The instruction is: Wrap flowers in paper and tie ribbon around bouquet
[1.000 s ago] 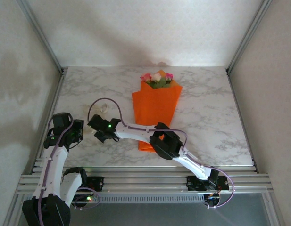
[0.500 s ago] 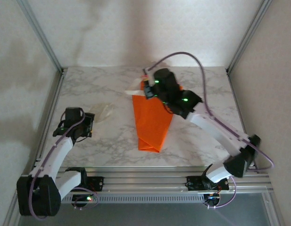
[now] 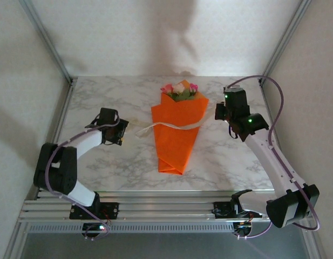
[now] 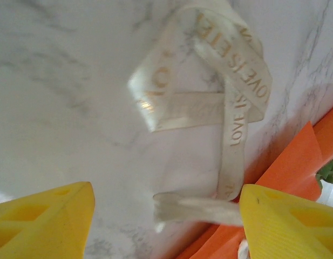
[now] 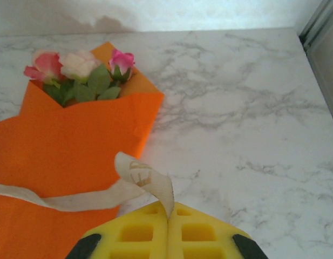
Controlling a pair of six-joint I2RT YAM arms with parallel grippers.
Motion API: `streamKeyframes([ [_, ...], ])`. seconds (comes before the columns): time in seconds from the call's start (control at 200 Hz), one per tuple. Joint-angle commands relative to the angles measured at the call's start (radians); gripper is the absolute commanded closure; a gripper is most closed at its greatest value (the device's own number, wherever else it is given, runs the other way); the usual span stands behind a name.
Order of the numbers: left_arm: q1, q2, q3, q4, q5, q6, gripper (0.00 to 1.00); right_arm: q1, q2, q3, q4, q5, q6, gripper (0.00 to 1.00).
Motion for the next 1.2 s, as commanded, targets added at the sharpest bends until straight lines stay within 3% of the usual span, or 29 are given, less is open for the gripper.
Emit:
streamKeyframes([
  [0.0,-0.007,0.057,0.093,-0.054,-0.033,0.15,0.28,-0.016,0.006,-0.005,-0.036,0.053,0.057,1.0],
  [0.135,0.008,0.16,0.173,-0.097,-0.013,0.221,0.27,-0.074,0.031,0.026,-0.038,0.041,0.06,1.0],
  [0.37,-0.045,0.311,0.373,-0.114,-0.004,0.165,0.26,-0.083,0.07,0.046,-0.019,0.038,0.039,1.0],
  [0.576,-0.114,0.462,0.468,-0.156,0.026,0.134,0.34,-0.098,0.08,0.046,-0.006,0.068,0.04,1.0],
  [0.681,-0.121,0.484,0.414,-0.105,0.046,0.107,0.42,-0.111,0.082,0.046,-0.018,0.102,0.046,1.0],
  [0.731,-0.119,0.482,0.399,-0.098,0.031,0.108,0.52,-0.124,0.086,0.044,-0.031,0.13,0.056,1.0],
  [0.761,-0.117,0.479,0.393,-0.1,0.017,0.114,0.64,-0.136,0.089,0.045,-0.045,0.15,0.066,1.0],
  [0.821,-0.107,0.464,0.39,-0.113,-0.014,0.134,1.0,-0.176,0.091,0.033,-0.064,0.179,0.092,1.0],
  [0.996,-0.071,0.331,0.314,-0.142,-0.088,0.178,1.0,-0.332,0.126,-0.019,-0.099,0.166,0.201,1.0],
  [1.131,-0.056,0.208,0.216,-0.142,-0.089,0.185,1.0,-0.356,0.228,-0.006,-0.152,0.131,0.265,1.0],
  [1.196,-0.053,0.163,0.171,-0.13,-0.076,0.175,1.0,-0.35,0.28,0.023,-0.208,0.089,0.323,0.8],
])
